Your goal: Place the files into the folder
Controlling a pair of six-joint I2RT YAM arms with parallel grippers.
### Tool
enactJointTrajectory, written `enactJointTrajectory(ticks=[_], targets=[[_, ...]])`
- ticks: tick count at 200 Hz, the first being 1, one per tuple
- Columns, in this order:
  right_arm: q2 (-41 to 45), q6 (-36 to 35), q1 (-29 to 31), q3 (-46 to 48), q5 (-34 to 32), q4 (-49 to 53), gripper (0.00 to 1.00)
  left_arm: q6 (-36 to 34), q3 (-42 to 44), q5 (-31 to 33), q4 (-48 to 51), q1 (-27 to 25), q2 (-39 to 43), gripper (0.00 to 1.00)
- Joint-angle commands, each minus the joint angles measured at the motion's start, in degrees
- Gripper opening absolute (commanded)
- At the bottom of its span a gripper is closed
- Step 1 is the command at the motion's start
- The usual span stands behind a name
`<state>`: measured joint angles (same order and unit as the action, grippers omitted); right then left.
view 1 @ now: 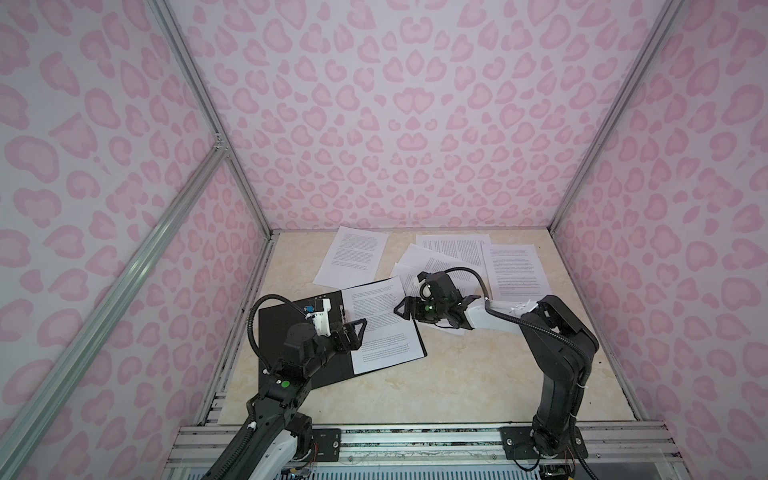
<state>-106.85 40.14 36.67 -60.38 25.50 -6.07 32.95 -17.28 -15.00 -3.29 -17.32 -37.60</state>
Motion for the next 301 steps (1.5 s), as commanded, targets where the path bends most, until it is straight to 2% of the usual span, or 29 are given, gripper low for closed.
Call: enactJointTrajectory(ticks=[1, 48, 89, 117, 185, 249, 301], targets=[[3.50, -5.04, -2.03, 2.36, -4.66, 5.48, 0.82, -0.25, -0.83, 0.06, -1.75, -0.07, 0.08, 0.97], [14.88, -6.34, -12.47, 16.24, -3.11, 4.21, 0.79, 0.00, -0.65, -0.92, -2.57, -0.11, -0.06, 0.97], [19.58, -1.51, -17.57, 25.04, -2.12, -1.33, 0.77, 0.18, -0.71, -1.46, -3.02, -0.41, -0.89, 0.97], [18.81, 1.49, -17.80, 27.30, -2.49, -3.66, 0.76, 0.10, -0.65, -1.04, -2.80, -0.44, -0.50, 0.97], [17.35, 9.54, -17.77, 32.93, 1.63, -15.72, 0.76, 0.19, -0.65, -1.10, -2.75, -0.52, -0.19, 0.97], [18.45, 9.86, -17.67, 33.04, 4.80, -20.77, 0.76, 0.19, -0.65, -1.00, -2.77, -0.57, -0.10, 0.97], [20.74, 9.01, -16.56, 33.74, 4.22, -21.88, 0.76, 0.27, -0.56, -1.08, -2.85, -0.68, -0.19, 0.97]])
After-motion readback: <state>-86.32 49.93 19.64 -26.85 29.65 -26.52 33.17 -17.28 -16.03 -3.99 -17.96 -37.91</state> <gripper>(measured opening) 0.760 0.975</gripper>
